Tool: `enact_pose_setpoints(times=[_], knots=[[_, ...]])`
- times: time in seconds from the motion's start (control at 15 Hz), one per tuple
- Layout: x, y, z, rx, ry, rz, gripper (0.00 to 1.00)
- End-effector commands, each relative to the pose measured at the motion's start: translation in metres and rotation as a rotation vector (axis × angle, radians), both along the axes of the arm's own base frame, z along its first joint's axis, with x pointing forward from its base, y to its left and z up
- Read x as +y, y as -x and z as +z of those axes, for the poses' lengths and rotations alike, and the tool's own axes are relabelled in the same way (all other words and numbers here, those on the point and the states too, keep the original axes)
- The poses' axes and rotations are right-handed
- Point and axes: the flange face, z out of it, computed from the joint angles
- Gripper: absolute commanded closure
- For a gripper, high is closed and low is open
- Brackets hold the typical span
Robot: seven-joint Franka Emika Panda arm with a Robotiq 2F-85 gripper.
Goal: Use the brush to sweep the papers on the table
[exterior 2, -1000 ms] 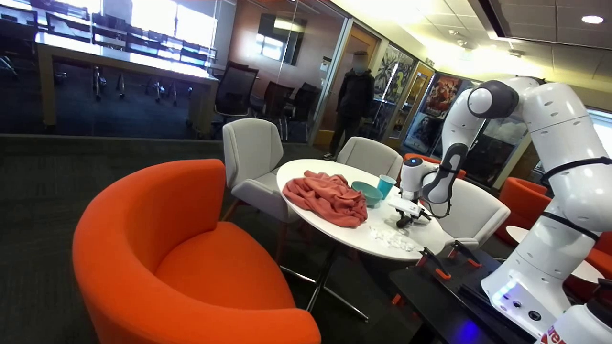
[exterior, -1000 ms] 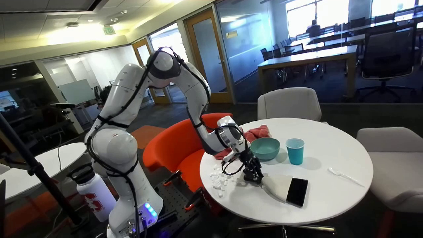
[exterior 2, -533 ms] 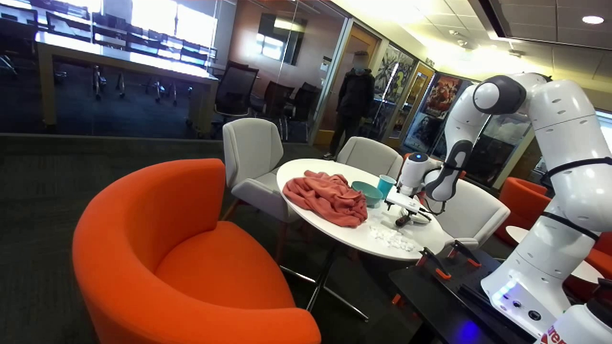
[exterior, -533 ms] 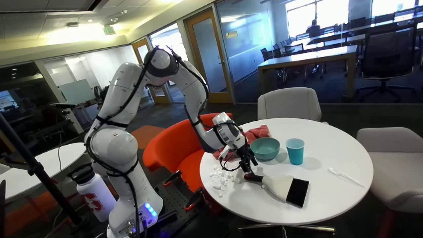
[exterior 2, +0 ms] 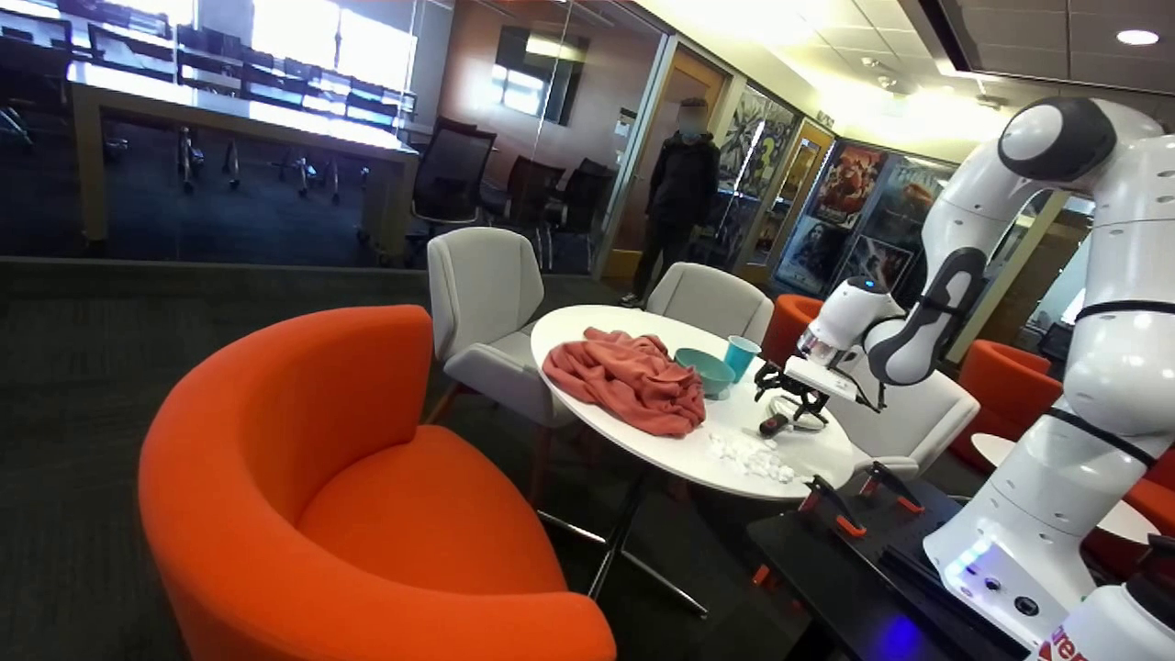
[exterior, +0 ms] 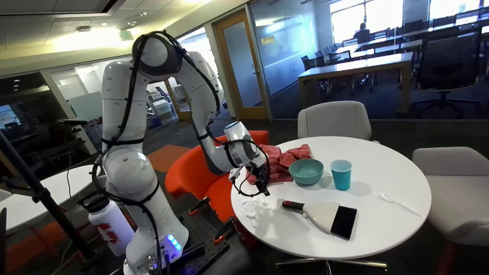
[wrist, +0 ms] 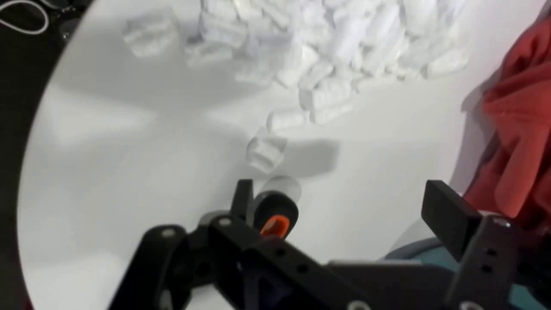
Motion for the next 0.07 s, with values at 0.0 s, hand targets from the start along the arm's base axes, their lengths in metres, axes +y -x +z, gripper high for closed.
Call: enact_pose_setpoints(times=[0.0], knots=[[0.0244, 0.0527, 0.009, 0.009, -0.124, 0.101, 0.0]])
